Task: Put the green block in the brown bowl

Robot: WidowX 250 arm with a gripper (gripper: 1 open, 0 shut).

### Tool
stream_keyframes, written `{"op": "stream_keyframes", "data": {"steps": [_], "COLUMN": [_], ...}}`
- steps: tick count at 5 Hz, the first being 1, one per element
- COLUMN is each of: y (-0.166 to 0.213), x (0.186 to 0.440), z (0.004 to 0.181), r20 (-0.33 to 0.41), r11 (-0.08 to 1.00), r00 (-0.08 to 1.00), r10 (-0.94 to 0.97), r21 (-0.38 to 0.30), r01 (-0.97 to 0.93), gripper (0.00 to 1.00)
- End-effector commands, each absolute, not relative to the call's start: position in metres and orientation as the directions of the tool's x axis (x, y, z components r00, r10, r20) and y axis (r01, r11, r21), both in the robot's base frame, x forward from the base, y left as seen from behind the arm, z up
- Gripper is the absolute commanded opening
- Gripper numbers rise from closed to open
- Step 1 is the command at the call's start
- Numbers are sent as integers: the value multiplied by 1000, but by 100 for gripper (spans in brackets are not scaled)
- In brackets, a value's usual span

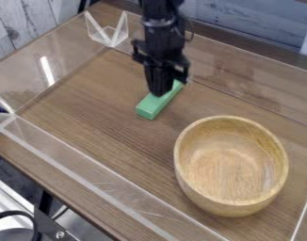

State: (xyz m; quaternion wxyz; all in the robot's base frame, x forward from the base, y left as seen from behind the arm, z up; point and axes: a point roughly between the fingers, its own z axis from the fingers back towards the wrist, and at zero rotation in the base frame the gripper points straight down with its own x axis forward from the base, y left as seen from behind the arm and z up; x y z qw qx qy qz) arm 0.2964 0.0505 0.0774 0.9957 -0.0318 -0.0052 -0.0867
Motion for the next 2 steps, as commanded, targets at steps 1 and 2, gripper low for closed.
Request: {"op": "stream_keyframes", "data": {"steps": [1,2], "y": [36,23], "x": [304,301], "z": [121,131], "r20": [120,136], "r11": [979,972], "r00": [974,965], "r10": [-195,-222], "r21": [-38,-45], "r01": [200,230], "gripper": [0,0]}}
